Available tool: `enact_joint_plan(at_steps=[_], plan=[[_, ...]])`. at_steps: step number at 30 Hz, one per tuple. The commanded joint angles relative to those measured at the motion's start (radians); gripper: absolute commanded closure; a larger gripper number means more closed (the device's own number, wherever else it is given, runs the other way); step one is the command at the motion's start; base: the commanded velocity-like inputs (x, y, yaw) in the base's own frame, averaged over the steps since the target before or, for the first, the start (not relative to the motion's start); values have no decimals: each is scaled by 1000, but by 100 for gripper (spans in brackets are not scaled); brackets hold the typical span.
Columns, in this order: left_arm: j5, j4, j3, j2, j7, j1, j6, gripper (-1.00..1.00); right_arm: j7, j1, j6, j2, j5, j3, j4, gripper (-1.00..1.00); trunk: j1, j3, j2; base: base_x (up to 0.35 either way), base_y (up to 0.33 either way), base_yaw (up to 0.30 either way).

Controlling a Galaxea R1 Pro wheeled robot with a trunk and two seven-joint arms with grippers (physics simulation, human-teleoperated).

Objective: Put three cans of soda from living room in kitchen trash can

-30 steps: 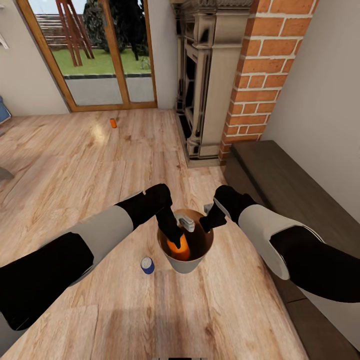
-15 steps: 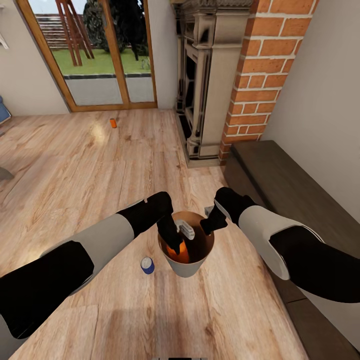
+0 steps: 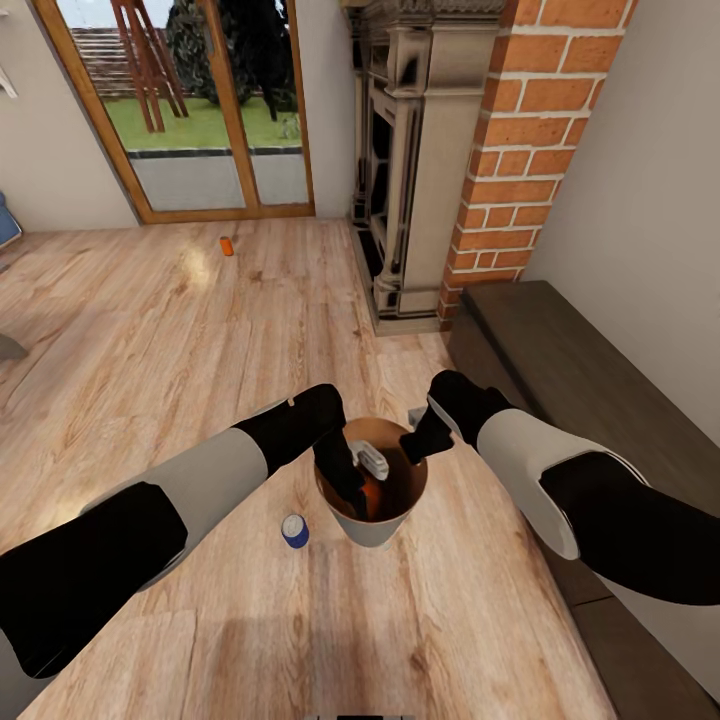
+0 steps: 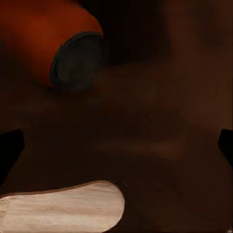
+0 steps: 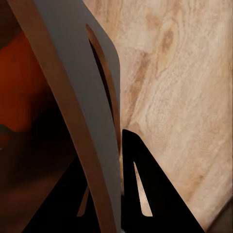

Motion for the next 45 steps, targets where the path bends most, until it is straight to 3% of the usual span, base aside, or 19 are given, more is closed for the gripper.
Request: enact_joint_plan(at_steps=[1,11,16,19,20,25,26,28,29,33,34,39,44,45], plan=[[0,0,0,0,0,0,0,-100,7,0,6,0,-29,-17,0,100,0,0,0,0,0,0],[2,-3,-2,10,1,0,0,-100,7,0,6,0,-26,-18,1,100,0,0,0,0,0,0],[4,-62,1,22,-3,0,0,-100,7,0,6,-2,-26,-18,1,100,0,0,0,0,0,0],[11,-137,5,72,-13,0,0,-100,7,0,6,-4,-26,-19,1,100,0,0,0,0,0,0],[15,-183,10,112,-27,0,0,-100,7,0,6,-4,-26,-19,1,100,0,0,0,0,0,0],[20,-308,42,228,-111,0,0,-100,7,0,6,-6,-26,-21,2,100,0,0,0,0,0,0],[22,-354,69,277,-150,0,0,-100,7,0,6,-7,-26,-22,2,100,0,0,0,0,0,0],[23,-397,106,327,-187,0,0,-100,7,0,6,-7,-26,-23,3,100,0,0,0,0,0,0],[24,-434,153,377,-222,0,0,-100,7,0,6,-8,-26,-23,3,100,0,0,0,0,0,0],[25,-492,265,460,-294,0,0,-100,7,0,6,-10,-26,-24,3,100,0,0,0,0,0,0],[25,-511,317,492,-329,0,0,-100,7,0,6,-11,-26,-24,3,100,0,0,0,0,0,0],[23,-530,414,555,-389,3,0,-100,7,0,6,-16,-26,-25,3,100,0,0,0,0,0,0],[21,-531,444,584,-398,49,-4,-100,7,0,6,-31,-26,-25,4,100,0,0,0,0,0,0],[20,-531,459,590,-394,65,-30,-100,8,0,6,-38,-26,-25,4,100,0,0,0,0,0,0]])
